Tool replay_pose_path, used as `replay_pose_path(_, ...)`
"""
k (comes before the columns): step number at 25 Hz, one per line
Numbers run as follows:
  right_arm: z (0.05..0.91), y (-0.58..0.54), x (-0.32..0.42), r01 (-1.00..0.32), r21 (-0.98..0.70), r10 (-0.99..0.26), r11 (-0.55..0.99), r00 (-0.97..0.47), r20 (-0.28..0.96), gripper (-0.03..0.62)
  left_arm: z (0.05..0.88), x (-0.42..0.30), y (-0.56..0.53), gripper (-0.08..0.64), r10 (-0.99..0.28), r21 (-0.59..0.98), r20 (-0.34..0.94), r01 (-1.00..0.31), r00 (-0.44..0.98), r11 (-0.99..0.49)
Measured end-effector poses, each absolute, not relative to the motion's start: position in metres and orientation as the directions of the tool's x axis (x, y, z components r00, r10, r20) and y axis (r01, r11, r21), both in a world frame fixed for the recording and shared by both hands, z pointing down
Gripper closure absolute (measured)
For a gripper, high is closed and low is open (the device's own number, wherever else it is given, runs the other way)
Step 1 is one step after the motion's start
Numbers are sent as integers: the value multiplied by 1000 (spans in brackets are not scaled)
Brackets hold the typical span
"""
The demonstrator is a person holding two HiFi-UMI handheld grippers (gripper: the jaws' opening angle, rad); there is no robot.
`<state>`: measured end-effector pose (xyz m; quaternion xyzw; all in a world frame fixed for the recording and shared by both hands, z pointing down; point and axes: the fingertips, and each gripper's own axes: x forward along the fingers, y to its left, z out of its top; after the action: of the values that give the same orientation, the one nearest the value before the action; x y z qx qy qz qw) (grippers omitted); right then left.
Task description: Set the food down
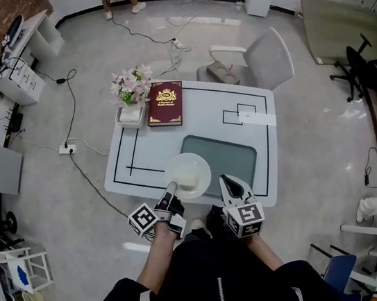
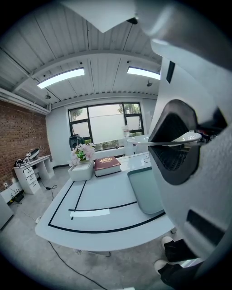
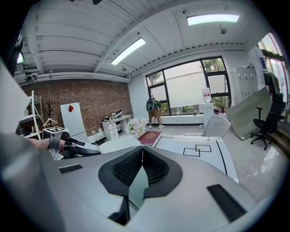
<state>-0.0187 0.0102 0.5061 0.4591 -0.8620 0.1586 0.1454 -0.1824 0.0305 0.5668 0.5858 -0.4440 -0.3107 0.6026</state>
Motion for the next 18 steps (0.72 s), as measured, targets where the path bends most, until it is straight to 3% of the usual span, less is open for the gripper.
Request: replay_pose_path(18,503,-101,57,-811,-169,-729,560,-579,364,583,563,-114,-52,541,-898,976,196,-162,395,142)
